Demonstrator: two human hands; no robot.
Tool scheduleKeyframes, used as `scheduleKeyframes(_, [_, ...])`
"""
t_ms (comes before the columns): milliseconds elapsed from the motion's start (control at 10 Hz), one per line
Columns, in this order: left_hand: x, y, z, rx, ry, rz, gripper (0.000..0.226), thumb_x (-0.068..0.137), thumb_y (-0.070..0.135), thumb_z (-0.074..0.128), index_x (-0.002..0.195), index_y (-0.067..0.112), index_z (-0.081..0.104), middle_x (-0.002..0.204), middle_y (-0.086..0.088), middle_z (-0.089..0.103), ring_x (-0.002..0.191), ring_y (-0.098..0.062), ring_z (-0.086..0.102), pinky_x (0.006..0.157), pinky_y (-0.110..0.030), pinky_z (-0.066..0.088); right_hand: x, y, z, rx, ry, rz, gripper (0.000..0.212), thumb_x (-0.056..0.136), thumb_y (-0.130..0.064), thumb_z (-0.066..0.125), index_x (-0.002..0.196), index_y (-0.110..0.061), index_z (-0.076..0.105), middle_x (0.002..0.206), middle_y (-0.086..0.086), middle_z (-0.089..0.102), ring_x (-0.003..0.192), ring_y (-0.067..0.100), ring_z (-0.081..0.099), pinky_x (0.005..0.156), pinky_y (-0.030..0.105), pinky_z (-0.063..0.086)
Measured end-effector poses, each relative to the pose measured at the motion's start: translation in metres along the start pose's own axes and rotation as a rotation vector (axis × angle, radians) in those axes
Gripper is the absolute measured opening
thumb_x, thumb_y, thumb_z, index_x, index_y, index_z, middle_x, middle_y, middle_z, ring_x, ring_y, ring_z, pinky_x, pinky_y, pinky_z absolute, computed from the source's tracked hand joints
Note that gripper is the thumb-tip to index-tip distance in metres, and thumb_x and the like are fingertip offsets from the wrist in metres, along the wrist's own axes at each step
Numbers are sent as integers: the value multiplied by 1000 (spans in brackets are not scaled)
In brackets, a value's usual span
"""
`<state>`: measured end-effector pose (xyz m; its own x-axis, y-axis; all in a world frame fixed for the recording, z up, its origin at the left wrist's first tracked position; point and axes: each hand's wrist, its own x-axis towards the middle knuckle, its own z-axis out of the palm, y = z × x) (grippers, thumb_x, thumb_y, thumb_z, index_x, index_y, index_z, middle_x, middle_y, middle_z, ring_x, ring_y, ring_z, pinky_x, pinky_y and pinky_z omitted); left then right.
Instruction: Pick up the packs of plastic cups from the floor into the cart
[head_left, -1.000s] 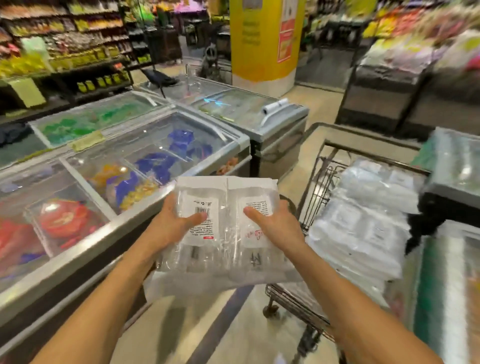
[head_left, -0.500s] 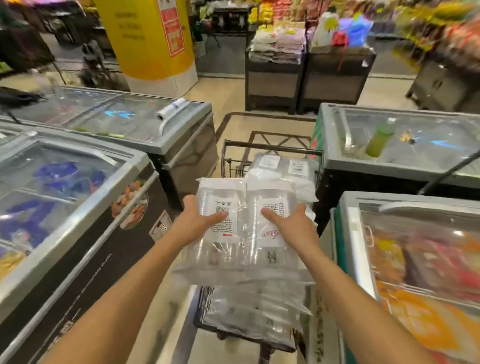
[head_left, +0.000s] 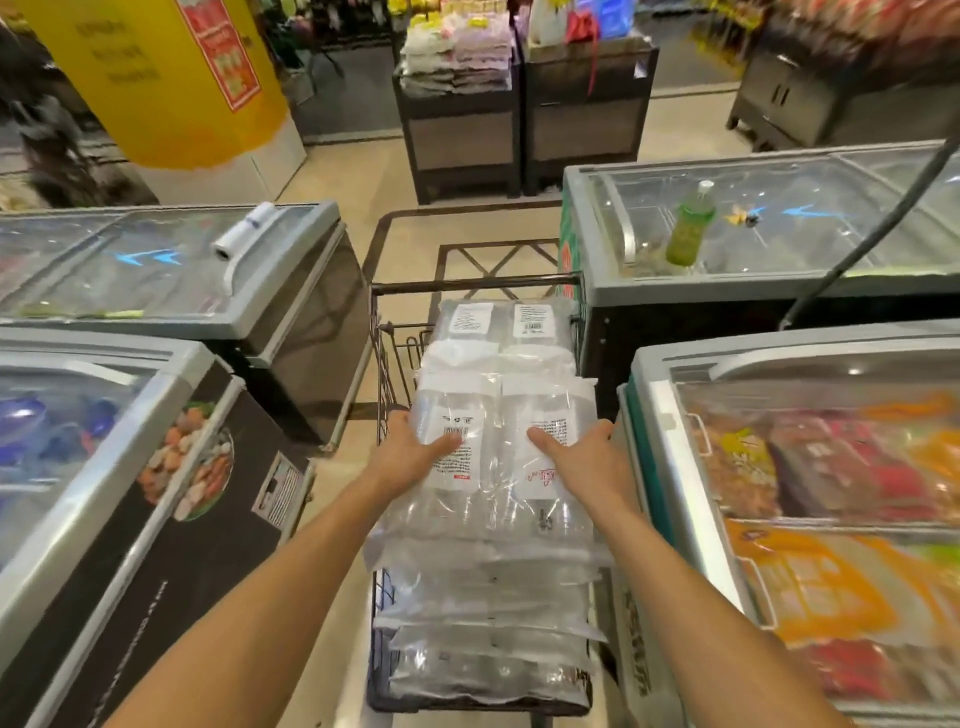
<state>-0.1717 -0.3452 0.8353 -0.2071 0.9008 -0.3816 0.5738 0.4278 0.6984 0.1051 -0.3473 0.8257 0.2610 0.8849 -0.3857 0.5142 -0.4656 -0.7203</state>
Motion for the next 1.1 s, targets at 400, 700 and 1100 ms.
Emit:
scheduleKeyframes(400, [2, -2, 15, 33, -35, -11, 79, 87, 75, 73, 136, 24, 38, 117, 7, 62, 104, -22, 68, 88, -42, 57, 9, -12, 13, -130, 23, 46, 141, 51, -104, 51, 156, -13, 27, 141, 14, 63, 120, 37, 66, 96, 57, 57])
scheduleKeyframes(700, [40, -31, 15, 169, -11, 62, 108, 64, 107, 55, 137, 27, 56, 121, 5, 74, 101, -18, 75, 85, -50, 65, -1, -25, 10, -191, 45, 45, 124, 76, -90, 67, 160, -9, 26, 155, 17, 49, 133, 40, 57, 103, 56, 54])
scheduleKeyframes(1100, [7, 44, -20, 722, 111, 489, 80, 102, 73, 41, 161, 20, 35, 156, -15, 54, 139, -35, 54, 111, -53, 49, -40, -66, -19, -309, 159, -34, 102, 95, -84, 49, 164, -10, 31, 162, 17, 47, 144, 38, 51, 111, 50, 47])
